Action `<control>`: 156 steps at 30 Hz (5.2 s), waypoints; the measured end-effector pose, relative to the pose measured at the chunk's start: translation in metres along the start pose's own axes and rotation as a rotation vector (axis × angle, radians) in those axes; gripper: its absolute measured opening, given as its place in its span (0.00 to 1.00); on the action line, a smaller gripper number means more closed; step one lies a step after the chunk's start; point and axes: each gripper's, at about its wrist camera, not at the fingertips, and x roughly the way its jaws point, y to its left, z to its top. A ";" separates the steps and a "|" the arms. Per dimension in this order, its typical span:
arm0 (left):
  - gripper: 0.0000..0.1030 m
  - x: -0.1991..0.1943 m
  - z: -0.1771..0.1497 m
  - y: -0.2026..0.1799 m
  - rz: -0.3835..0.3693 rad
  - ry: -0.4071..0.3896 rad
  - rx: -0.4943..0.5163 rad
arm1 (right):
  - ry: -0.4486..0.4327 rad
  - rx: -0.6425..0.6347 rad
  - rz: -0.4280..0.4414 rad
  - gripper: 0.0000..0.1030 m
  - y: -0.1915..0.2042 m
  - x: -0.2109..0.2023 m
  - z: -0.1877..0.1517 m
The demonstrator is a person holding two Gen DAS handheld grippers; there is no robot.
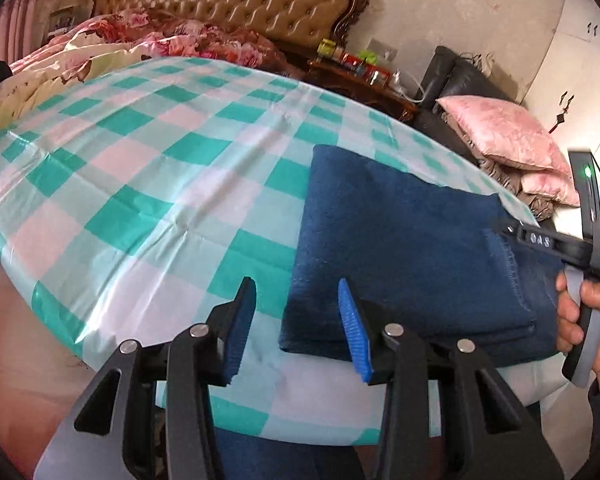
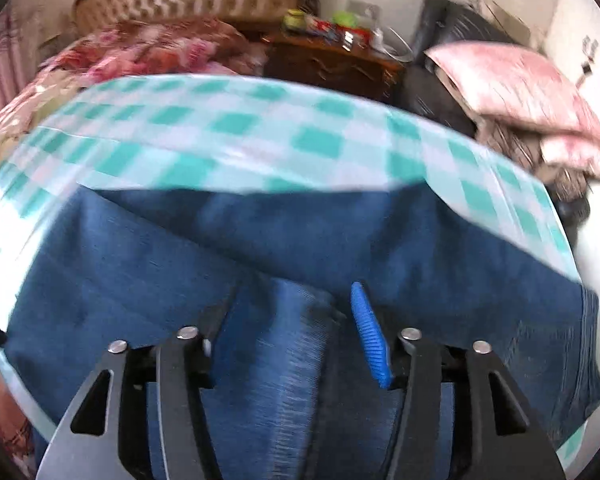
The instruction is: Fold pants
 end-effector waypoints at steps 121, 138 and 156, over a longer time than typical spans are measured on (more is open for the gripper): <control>0.14 -0.023 0.013 -0.086 0.037 -0.073 0.029 | 0.411 -0.116 0.476 0.12 0.132 0.003 0.110; 0.13 -0.034 -0.037 -0.454 -0.215 -0.352 0.736 | 0.127 0.243 0.476 0.11 -0.265 -0.105 0.090; 0.13 0.049 -0.133 -0.587 -0.091 -0.259 1.058 | 0.091 0.377 0.474 0.09 -0.399 -0.045 -0.009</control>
